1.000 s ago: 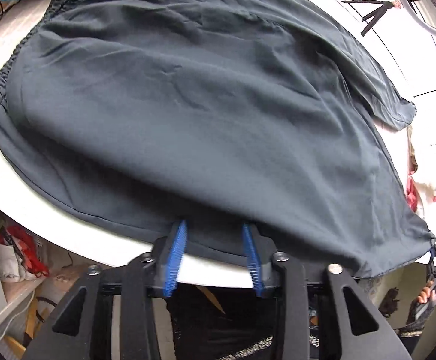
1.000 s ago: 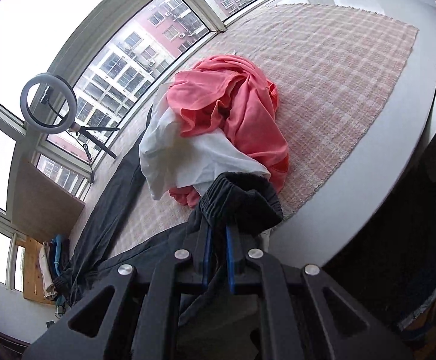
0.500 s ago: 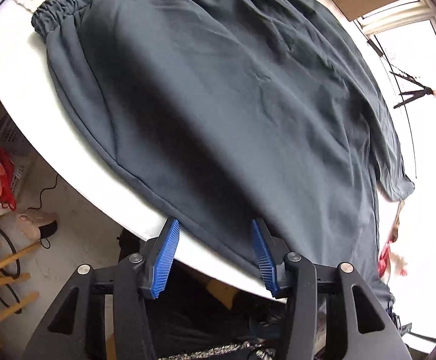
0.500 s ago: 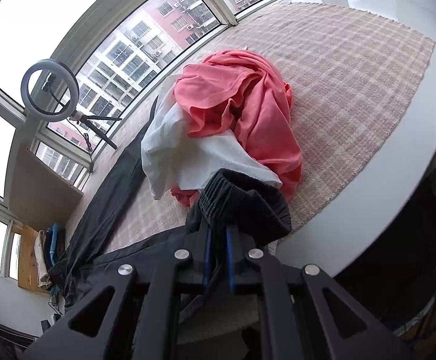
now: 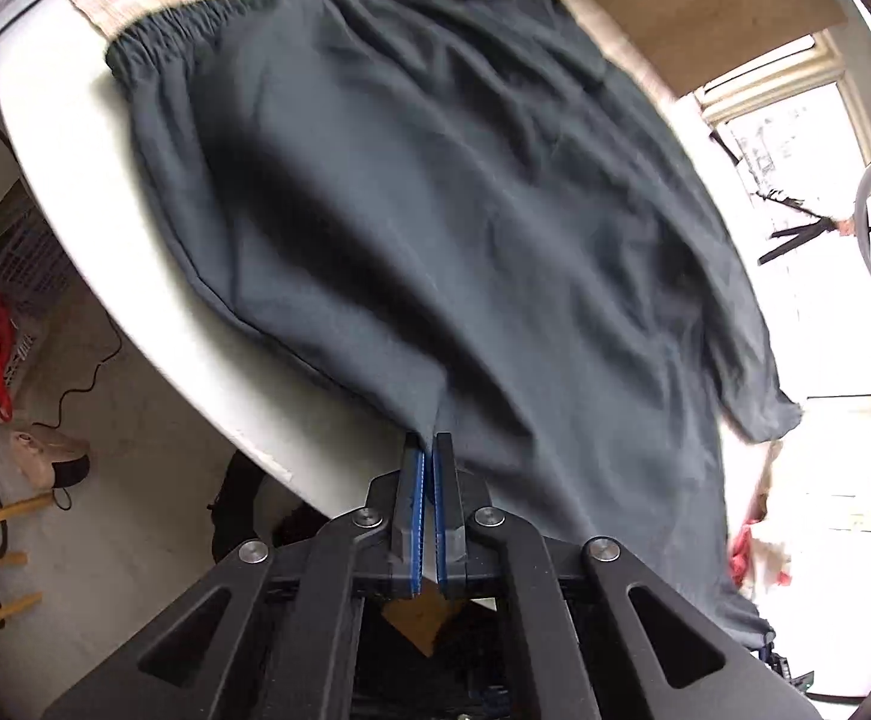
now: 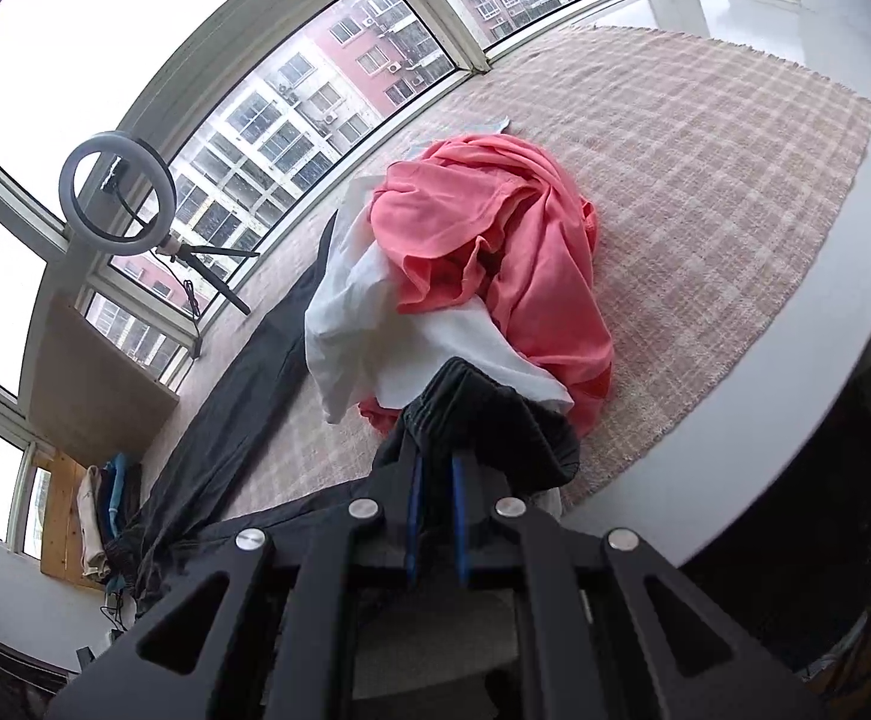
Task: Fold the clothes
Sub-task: 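Lower the trousers flat onto the mat and open both tools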
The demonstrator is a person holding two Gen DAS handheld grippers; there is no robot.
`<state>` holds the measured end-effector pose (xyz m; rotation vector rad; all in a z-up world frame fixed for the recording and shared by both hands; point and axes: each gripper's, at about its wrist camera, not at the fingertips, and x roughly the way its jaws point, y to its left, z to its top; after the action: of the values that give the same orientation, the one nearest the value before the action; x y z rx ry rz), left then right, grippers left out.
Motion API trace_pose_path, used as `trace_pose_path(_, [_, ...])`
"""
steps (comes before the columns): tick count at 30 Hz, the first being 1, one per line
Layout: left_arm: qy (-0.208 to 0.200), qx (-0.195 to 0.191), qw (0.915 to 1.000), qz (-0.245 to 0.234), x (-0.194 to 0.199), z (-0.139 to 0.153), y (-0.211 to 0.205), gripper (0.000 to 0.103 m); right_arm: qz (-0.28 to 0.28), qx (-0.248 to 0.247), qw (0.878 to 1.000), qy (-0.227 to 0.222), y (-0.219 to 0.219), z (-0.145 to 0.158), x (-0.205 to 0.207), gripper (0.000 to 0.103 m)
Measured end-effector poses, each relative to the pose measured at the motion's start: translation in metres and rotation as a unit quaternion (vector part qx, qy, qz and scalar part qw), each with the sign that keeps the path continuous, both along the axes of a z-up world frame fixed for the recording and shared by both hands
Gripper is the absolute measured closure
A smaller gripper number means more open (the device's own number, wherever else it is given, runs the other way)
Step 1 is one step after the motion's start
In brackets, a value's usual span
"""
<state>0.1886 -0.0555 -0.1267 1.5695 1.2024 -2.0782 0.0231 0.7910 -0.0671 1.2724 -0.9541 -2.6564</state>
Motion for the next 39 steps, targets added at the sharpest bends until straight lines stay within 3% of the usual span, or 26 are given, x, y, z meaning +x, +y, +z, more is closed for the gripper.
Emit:
trace_pose_path(2, [0.020,-0.007,0.9998,0.004,0.012,0.016,0.012,0.101,0.002,-0.008,1.000,0.012,-0.004,0.010,-0.005,0.095])
trace_pose_path(6, [0.071,-0.051,0.9960,-0.017,-0.017,0.070,0.009,0.101,0.018,-0.007,0.999,0.047,-0.025,0.037,-0.030,0.095])
trace_pose_path(9, [0.100,-0.078,0.9914,-0.034,-0.068,0.096,0.017,0.101,0.032,-0.007,0.997,0.077,-0.043,0.061,-0.064,0.095])
trace_pose_path(12, [0.121,-0.104,0.9860,-0.050,-0.134,0.103,0.030,0.101,0.039,0.002,0.994,0.098,-0.063,0.084,-0.105,0.095])
trace_pose_path(15, [0.130,-0.114,0.9827,-0.067,-0.190,0.107,0.033,0.101,0.041,0.031,0.992,0.111,-0.087,0.094,-0.156,0.095])
trace_pose_path(17, [0.130,-0.121,0.9811,-0.076,-0.225,0.108,0.030,0.101,0.045,0.038,0.994,0.093,-0.099,0.088,-0.200,0.095])
trace_pose_path(23, [0.088,-0.160,0.9762,-0.117,-0.337,0.064,0.039,0.101,0.066,0.099,0.993,-0.010,-0.140,0.026,-0.356,0.094])
trace_pose_path(26, [0.036,-0.176,0.9735,-0.141,-0.387,0.025,0.047,0.100,0.105,0.070,0.986,-0.109,-0.141,-0.023,-0.424,0.091])
trace_pose_path(28, [0.007,-0.169,0.9734,-0.154,-0.407,0.005,0.049,0.098,0.112,0.039,0.988,-0.099,-0.124,-0.028,-0.437,0.087])
trace_pose_path(30, [0.001,-0.178,0.9706,-0.162,-0.415,-0.001,0.052,0.098,0.111,0.028,0.990,-0.082,-0.105,-0.027,-0.445,0.071])
trace_pose_path(31, [0.000,-0.187,0.9684,-0.166,-0.418,-0.002,0.054,0.098,0.115,0.033,0.990,-0.078,-0.096,-0.026,-0.446,0.056])
trace_pose_path(36, [-0.023,-0.209,0.9612,-0.179,-0.424,-0.013,0.058,0.098,0.155,0.061,0.984,-0.069,-0.064,-0.025,-0.451,0.053])
trace_pose_path(39, [-0.026,-0.208,0.9625,-0.172,-0.423,-0.013,0.059,0.098,0.228,0.119,0.964,-0.075,-0.080,-0.033,-0.450,0.053])
